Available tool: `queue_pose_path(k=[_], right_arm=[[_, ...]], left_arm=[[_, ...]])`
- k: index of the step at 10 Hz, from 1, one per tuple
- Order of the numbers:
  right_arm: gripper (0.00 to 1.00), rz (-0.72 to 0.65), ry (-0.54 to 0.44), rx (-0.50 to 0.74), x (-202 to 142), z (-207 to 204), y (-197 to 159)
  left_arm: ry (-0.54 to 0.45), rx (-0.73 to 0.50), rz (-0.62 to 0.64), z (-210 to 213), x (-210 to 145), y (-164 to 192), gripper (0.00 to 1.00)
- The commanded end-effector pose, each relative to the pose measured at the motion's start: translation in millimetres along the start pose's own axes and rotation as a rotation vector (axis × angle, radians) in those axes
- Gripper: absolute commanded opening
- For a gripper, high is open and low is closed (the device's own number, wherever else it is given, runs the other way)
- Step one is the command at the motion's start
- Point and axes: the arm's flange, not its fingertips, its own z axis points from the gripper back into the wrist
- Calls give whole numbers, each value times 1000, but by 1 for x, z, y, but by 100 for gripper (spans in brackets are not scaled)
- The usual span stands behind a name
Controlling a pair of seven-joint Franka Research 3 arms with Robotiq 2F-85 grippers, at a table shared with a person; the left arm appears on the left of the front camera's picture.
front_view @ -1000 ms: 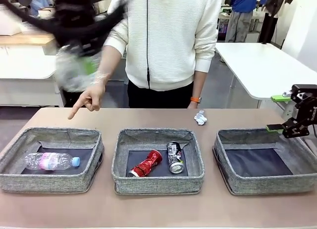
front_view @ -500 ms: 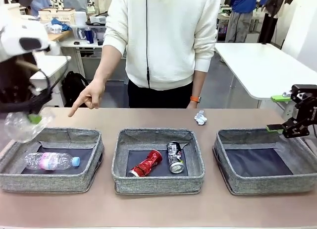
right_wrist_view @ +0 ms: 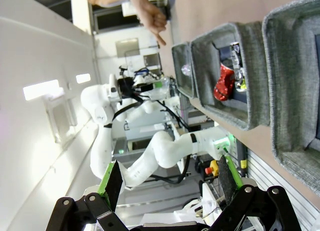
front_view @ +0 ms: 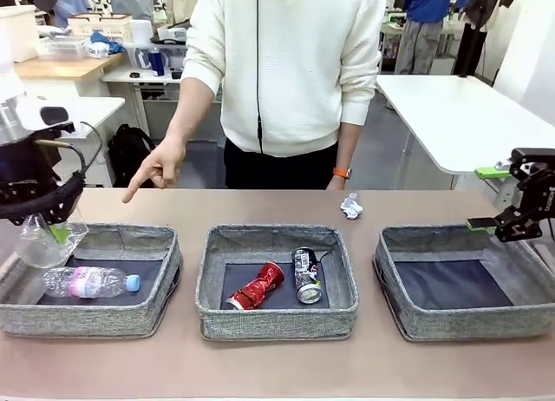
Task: Sort the waste into the appropriate baskets.
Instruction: Place the picked waste into the Fabric basket indicated by the person.
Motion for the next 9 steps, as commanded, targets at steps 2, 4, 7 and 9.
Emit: queue_pose_path(k=[2, 4, 7, 9], right_arm=[[100, -7, 4, 9, 1, 2, 5], [100, -7, 4, 9, 1, 2, 5], [100, -7, 4, 9, 1, 2, 5], [100, -7, 4, 9, 1, 2, 5]], left_arm=[[-9, -75, 46, -1, 1, 8, 5], [-18, -93, 40, -1, 2, 8, 5], [-69, -130, 56, 1, 3, 9, 100], [-110, -172, 109, 4, 4, 11, 100]])
